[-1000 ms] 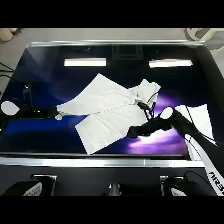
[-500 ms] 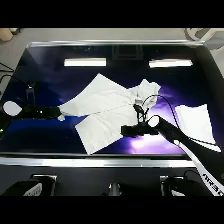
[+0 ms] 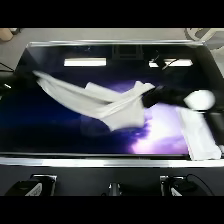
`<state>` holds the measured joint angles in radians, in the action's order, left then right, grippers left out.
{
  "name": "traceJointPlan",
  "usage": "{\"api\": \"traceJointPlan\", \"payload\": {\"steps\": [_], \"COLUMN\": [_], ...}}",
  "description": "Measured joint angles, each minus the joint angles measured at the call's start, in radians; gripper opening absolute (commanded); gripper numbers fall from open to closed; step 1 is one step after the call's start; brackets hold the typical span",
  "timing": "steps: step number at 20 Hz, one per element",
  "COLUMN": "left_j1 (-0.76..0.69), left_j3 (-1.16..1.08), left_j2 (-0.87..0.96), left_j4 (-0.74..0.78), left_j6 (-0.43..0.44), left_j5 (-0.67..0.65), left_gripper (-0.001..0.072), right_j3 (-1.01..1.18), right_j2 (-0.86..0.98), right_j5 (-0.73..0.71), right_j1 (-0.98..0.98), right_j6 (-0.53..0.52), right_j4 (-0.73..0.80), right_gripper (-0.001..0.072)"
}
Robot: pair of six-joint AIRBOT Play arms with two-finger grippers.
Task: Fold the shirts.
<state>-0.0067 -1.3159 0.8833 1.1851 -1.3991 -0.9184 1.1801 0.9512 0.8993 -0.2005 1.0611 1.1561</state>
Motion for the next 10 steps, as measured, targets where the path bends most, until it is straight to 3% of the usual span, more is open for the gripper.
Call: {"api": "traceJointPlan", "payload": {"steps": [6, 10], "left_j1": [0.0, 0.0], "left_j3": [-0.478, -0.56], "left_j2": [-0.166, -0.212], "left_j4": [-0.005, 0.017], "left_j6": [-0.016, -0.038], "left_j5": [0.153, 0.09], "left_gripper": [0.0037, 0.0038], "right_j3": [0.479, 0.571], "right_j2": [-0.327, -0.363], "right_j5": [0.051, 0.11], "right_j1": [0.109, 0.124], "right_j6": [-0.057, -0.024], "right_j4": [0.392, 0.488], "right_gripper": [0.002, 0.002]}}
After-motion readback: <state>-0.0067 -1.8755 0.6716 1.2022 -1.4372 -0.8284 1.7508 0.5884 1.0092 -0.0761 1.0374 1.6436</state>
